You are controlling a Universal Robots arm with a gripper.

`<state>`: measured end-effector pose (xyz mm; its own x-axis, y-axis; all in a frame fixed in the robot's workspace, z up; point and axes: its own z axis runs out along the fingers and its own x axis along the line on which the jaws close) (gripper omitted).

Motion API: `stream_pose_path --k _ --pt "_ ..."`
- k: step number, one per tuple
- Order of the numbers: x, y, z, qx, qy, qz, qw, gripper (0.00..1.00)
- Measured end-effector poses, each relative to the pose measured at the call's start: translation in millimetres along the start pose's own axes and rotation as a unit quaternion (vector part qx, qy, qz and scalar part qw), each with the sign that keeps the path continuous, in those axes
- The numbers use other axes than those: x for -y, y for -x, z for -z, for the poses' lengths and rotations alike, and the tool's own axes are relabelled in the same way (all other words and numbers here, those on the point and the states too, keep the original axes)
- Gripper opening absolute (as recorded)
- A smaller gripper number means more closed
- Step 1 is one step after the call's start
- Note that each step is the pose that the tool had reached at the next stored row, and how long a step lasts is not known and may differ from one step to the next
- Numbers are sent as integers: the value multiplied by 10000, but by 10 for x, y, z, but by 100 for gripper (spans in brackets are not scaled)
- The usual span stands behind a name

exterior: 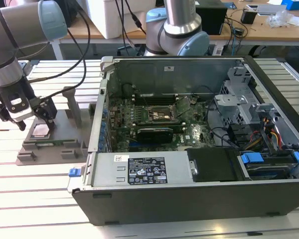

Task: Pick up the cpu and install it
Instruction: 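Pick up the cpu and move it towards the insertion slot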

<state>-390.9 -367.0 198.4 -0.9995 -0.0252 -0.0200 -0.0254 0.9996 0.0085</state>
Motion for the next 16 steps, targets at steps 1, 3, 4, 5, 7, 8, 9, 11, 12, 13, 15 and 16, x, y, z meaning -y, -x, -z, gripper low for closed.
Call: stream_pose_path --k 1,3,4,5,7,8,9,11,12,13,15,16 --pt "-18 2 -27 0 0 25 10000 84" --pt "-34 1 -88 -2 1 109 9999 84" --pt "-32 1 -94 -2 2 111 9999 84" --pt "-28 0 -98 -2 1 111 9999 84" --pt "-13 0 -117 -1 2 105 9999 84" --pt "-9 0 -121 -1 1 99 10000 84" --pt "-3 0 -128 -1 -1 88 10000 84" --pt "2 -1 -131 -3 -9 86 10000 84" --pt "2 -1 -131 -3 -9 86 10000 84" --pt "3 -1 -131 -2 -10 86 10000 84" --pt "3 -1 -132 -2 -10 87 10000 84" --pt "3 -1 -132 -2 -10 86 10000 84"
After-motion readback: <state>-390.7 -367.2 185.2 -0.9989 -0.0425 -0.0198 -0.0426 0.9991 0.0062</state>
